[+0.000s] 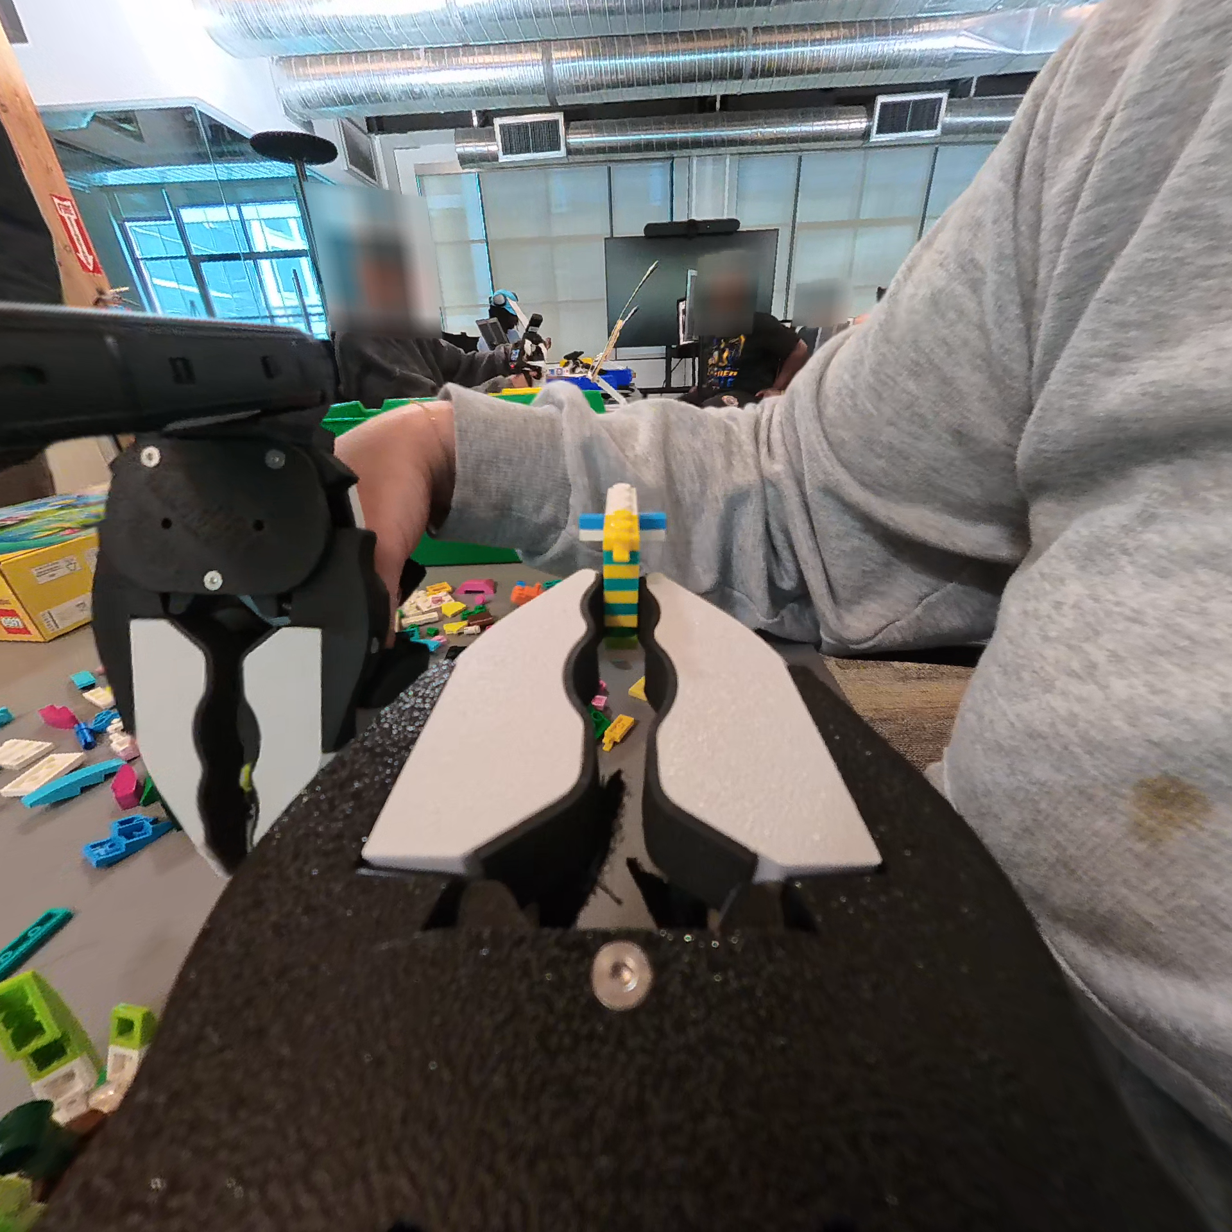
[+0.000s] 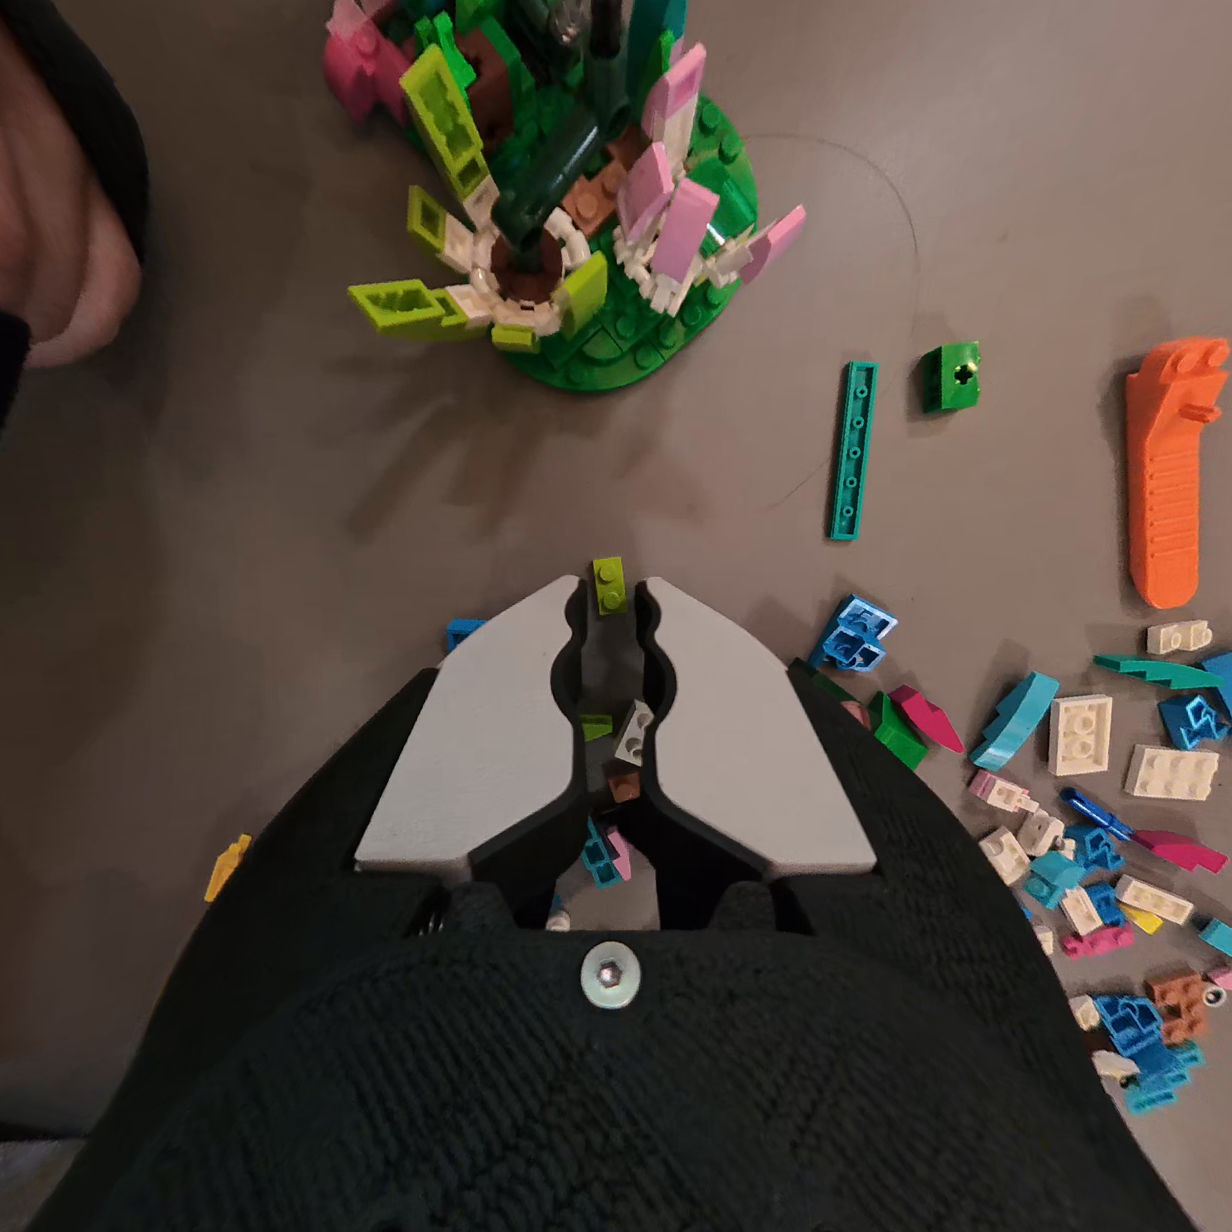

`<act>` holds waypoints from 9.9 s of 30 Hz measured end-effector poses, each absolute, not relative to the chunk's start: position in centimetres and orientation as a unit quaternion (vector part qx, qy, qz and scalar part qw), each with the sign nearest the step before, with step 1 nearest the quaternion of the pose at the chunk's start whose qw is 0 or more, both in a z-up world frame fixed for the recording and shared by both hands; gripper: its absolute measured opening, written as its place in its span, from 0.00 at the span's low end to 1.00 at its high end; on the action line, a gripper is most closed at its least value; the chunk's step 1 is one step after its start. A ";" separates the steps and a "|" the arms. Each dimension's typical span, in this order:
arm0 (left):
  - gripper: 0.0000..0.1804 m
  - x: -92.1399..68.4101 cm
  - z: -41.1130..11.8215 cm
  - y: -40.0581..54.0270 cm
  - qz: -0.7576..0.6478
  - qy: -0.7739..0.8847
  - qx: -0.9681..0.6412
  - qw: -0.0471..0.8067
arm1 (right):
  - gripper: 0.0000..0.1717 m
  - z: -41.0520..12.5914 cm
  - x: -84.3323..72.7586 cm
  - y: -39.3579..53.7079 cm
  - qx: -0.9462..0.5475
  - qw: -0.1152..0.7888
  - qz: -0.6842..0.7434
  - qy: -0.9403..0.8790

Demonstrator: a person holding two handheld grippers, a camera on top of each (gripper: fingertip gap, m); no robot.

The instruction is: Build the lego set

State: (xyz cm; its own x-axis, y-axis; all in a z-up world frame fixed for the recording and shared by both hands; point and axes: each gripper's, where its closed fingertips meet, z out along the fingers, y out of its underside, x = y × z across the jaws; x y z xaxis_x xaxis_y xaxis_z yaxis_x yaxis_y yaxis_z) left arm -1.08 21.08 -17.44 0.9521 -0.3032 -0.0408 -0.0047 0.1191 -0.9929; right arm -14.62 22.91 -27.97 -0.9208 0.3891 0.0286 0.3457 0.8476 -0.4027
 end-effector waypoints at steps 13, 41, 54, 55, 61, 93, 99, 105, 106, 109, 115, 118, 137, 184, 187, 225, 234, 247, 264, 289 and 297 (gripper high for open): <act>0.05 -1.2 -17.6 21.1 -0.096 0.124 -0.658 0.736 | 0.06 -18.2 -15.6 32.3 -0.346 0.440 0.412 -0.719; 0.05 -1.7 -17.5 21.2 -0.095 0.120 -0.657 0.738 | 0.00 -11.7 -13.5 41.6 -0.462 0.641 0.459 -0.405; 0.05 -1.8 -17.5 21.1 -0.096 0.118 -0.656 0.739 | 0.00 -12.4 -14.2 40.3 -0.441 0.656 0.421 -0.445; 0.05 -1.8 -17.5 21.1 -0.096 0.118 -0.656 0.739 | 0.00 -12.5 -14.3 40.2 -0.437 0.659 0.413 -0.452; 0.05 -1.8 -17.4 21.1 -0.098 0.116 -0.655 0.740 | 0.00 -12.6 -14.5 39.5 -0.424 0.663 0.402 -0.467; 0.05 -0.4 -18.0 21.3 -0.057 0.159 -0.665 0.728 | 0.00 -15.1 -14.0 29.2 -0.267 0.444 0.558 -0.649; 0.05 0.1 -18.5 21.4 -0.017 0.184 -0.670 0.719 | 0.05 -19.4 -12.5 24.3 -0.191 0.339 0.520 -0.761; 0.05 0.5 -18.7 21.3 -0.020 0.197 -0.670 0.715 | 0.12 -20.1 -12.3 22.5 -0.164 0.332 0.498 -0.784; 0.05 0.5 -18.7 21.3 -0.021 0.197 -0.670 0.715 | 0.12 -20.4 -12.2 22.0 -0.159 0.327 0.492 -0.791; 0.05 0.5 -18.6 21.3 -0.028 0.195 -0.670 0.716 | 0.10 -20.7 -12.1 21.0 -0.136 0.339 0.475 -0.800; 0.05 0.4 -18.5 21.2 -0.038 0.191 -0.667 0.719 | 0.01 -16.4 -14.8 25.9 -0.201 0.516 0.453 -0.699; 0.05 0.4 -18.4 21.1 -0.039 0.190 -0.665 0.721 | 0.00 -12.9 -15.5 32.2 -0.299 0.644 0.408 -0.573; 0.05 -0.5 -18.0 21.1 -0.055 0.164 -0.663 0.729 | 0.00 -14.2 -15.0 41.3 -0.530 0.594 0.425 -0.430; 0.05 -0.3 -18.1 21.2 -0.046 0.172 -0.664 0.726 | 0.16 -23.1 -10.2 20.5 -0.201 0.167 0.508 -0.821; 0.05 -0.2 -18.2 21.2 -0.041 0.178 -0.665 0.725 | 0.15 -23.4 -11.0 20.5 -0.212 0.183 0.494 -0.823; 0.05 0.4 -18.0 19.5 -0.040 0.193 -0.653 0.731 | 0.13 -19.3 -14.1 21.3 -0.248 0.331 0.511 -0.753; 0.05 1.3 -18.0 16.5 -0.062 0.209 -0.648 0.729 | 0.00 -19.7 -15.2 12.7 -0.135 0.367 0.396 -0.831; 0.05 1.3 -18.1 15.7 -0.062 0.216 -0.649 0.727 | 0.00 -22.4 -15.3 9.0 -0.080 0.325 0.308 -0.891; 0.05 0.8 -17.2 15.6 -0.054 0.208 -0.629 0.747 | 0.00 -4.7 -11.2 28.5 -0.268 0.150 0.894 -0.325; 0.05 -3.1 -16.5 17.6 -0.052 0.113 -0.630 0.766 | 0.27 -10.2 -14.0 37.4 -0.412 0.198 0.863 -0.217; 0.05 -3.5 -16.5 21.7 0.009 0.100 -0.636 0.765 | 0.26 -9.7 -13.8 38.0 -0.406 0.139 0.886 -0.172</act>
